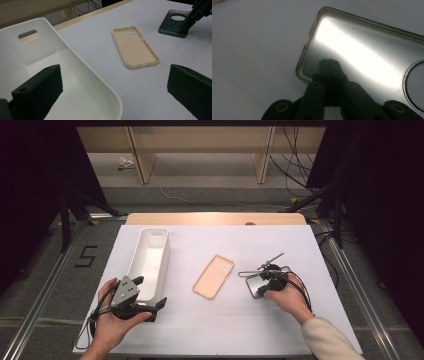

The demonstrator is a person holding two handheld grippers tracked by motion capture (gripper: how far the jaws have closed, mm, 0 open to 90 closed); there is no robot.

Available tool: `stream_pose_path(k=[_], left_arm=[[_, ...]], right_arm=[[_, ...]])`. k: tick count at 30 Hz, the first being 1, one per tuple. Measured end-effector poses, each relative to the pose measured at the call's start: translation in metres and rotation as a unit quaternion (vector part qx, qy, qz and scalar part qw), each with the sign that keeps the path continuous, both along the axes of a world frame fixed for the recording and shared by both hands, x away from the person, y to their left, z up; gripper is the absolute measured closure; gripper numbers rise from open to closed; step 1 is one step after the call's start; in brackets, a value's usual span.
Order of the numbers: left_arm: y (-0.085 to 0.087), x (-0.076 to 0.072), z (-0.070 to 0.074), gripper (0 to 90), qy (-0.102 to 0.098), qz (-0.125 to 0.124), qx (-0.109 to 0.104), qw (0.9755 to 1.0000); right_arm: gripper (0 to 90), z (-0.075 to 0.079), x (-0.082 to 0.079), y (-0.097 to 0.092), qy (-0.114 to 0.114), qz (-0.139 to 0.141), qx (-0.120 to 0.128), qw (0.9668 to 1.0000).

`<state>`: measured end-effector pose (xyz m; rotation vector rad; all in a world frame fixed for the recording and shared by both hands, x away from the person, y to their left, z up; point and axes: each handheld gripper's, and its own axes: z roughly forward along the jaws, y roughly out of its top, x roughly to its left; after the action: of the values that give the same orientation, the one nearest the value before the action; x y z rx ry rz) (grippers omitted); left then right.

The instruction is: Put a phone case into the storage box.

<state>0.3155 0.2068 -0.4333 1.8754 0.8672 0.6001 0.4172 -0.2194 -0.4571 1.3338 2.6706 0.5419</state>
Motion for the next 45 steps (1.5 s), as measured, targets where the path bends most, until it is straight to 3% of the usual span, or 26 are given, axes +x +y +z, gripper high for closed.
stream_pose_path(k=[4, 15, 30, 45], left_arm=[[0.000, 0.000, 0.000, 0.0, 0.001, 0.000, -0.001, 1.0000], [0.000, 0.000, 0.000, 0.0, 0.002, 0.000, -0.001, 1.0000], [0.000, 0.000, -0.001, 0.0, 0.002, -0.001, 0.000, 1.0000], [-0.001, 0.000, -0.001, 0.0, 0.003, -0.002, 0.001, 1.0000]], right_arm=[[90.0, 0.002, -0.004, -0.006, 0.012, -0.002, -0.007, 0.9999], [90.0, 0.004, -0.011, -0.025, 0.017, -0.016, -0.028, 0.9993], [90.0, 0.005, -0.014, -0.059, 0.003, -0.035, -0.045, 0.9984], [90.0, 0.005, -0.012, -0.067, -0.005, -0.035, -0.057, 0.9977]])
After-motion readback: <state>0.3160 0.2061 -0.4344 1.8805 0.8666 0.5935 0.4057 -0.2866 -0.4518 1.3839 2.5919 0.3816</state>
